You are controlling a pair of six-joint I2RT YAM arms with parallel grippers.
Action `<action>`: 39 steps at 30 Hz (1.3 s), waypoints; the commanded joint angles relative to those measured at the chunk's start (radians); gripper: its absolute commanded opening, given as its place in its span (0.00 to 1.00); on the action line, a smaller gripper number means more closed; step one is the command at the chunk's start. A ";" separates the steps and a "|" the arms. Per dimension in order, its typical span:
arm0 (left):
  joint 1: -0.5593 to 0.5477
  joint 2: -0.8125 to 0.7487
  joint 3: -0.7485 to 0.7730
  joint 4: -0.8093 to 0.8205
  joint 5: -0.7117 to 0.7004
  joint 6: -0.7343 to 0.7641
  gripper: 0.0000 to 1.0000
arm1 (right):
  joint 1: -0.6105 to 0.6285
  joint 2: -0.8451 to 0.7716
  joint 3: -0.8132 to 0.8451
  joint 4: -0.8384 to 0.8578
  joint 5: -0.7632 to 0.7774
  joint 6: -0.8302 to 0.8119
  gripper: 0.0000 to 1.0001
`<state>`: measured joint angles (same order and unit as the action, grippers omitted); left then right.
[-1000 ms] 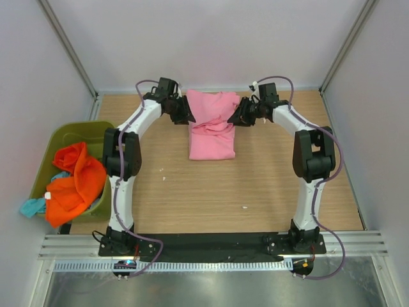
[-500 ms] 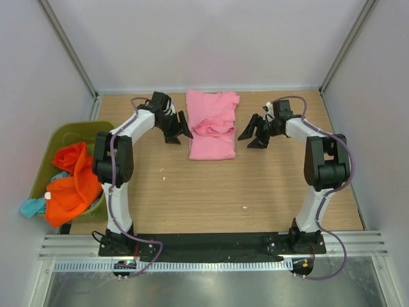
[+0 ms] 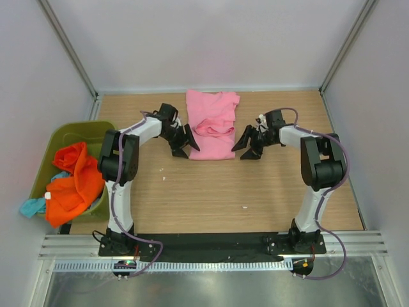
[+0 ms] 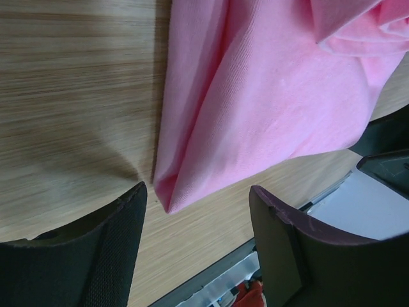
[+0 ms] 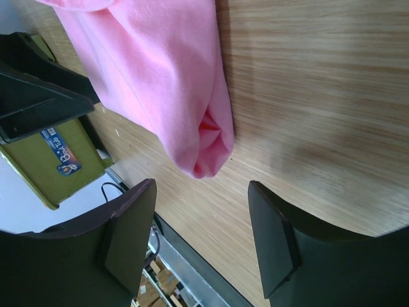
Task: Fold and stack the t-shirts
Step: Fold the tshirt
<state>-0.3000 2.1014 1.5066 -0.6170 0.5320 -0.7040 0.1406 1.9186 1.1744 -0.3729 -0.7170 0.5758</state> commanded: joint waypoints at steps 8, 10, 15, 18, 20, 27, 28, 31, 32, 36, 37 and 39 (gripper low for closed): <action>-0.030 0.028 -0.006 0.030 0.033 -0.038 0.64 | 0.057 0.042 0.018 0.065 -0.029 0.042 0.64; -0.030 0.026 -0.014 0.031 0.031 -0.040 0.64 | 0.059 0.051 0.014 0.069 -0.029 0.047 0.63; -0.030 0.029 -0.026 0.028 0.019 -0.042 0.58 | 0.060 0.072 0.025 0.098 -0.015 0.052 0.58; -0.030 0.028 -0.031 0.020 0.007 -0.040 0.54 | 0.060 0.080 0.039 0.101 -0.010 0.047 0.51; -0.030 0.028 -0.034 0.016 0.000 -0.040 0.52 | 0.060 0.085 0.047 0.103 -0.006 0.045 0.49; -0.030 0.032 -0.048 0.014 -0.020 -0.043 0.43 | 0.051 0.091 0.053 0.129 0.025 0.039 0.48; -0.030 0.031 -0.049 0.017 -0.020 -0.043 0.41 | 0.051 0.091 0.054 0.143 0.022 0.036 0.47; -0.033 0.023 -0.052 0.031 -0.017 -0.046 0.21 | 0.051 0.091 0.059 0.147 0.010 0.032 0.38; -0.036 0.020 -0.052 0.031 -0.018 -0.046 0.09 | 0.051 0.088 0.064 0.144 0.007 0.029 0.31; -0.042 -0.014 -0.057 0.037 -0.009 -0.051 0.00 | 0.050 0.025 0.068 0.121 0.004 0.021 0.01; -0.047 -0.041 -0.057 0.040 0.002 -0.051 0.00 | 0.050 0.010 0.067 0.112 -0.001 0.019 0.01; -0.050 -0.091 -0.059 0.036 0.014 -0.045 0.00 | 0.048 -0.042 0.064 0.098 -0.019 0.019 0.01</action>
<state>-0.3389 2.1170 1.4544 -0.5842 0.5213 -0.7544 0.1944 1.9965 1.2083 -0.2729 -0.7097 0.6044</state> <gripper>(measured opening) 0.014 0.052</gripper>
